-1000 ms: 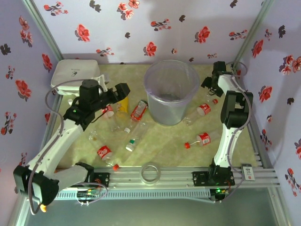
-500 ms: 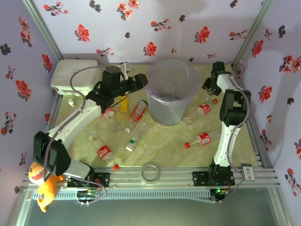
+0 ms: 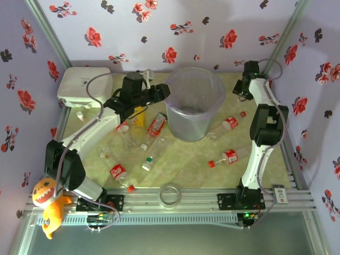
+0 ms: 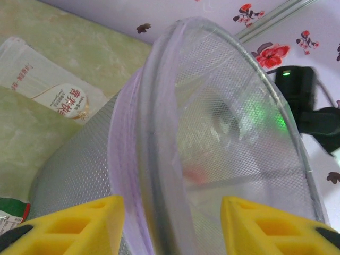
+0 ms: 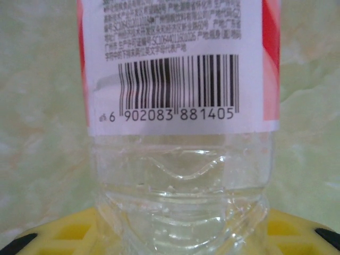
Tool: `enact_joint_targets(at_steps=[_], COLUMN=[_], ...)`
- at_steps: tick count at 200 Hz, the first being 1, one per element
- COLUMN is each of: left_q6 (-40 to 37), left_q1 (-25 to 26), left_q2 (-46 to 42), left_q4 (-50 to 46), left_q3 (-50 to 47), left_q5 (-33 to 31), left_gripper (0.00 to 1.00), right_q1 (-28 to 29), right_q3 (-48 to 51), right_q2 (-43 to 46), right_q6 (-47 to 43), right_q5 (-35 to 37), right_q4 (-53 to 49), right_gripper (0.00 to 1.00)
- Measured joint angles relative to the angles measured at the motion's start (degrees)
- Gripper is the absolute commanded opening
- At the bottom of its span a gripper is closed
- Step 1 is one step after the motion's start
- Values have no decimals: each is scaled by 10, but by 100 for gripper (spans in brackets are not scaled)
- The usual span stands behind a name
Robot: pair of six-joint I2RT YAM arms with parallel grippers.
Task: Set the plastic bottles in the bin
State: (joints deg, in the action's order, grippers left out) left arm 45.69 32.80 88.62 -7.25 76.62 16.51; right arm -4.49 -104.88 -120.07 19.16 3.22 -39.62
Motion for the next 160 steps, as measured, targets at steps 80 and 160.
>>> enact_joint_targets(at_steps=[80,160], left_q6=[-10,-10], left_q1=[4,4], left_q2=[16,22], left_q4=[-7,-9], left_q3=[17,24], left_q5=[-15,-18], left_gripper=[34,34], right_q1=[71,278], right_q3=[-42,-90], right_q2=[278,284], right_q6=[-51,-94], right_q5=[-9,-68], right_q4=[-28,-96], right_gripper=[43,42])
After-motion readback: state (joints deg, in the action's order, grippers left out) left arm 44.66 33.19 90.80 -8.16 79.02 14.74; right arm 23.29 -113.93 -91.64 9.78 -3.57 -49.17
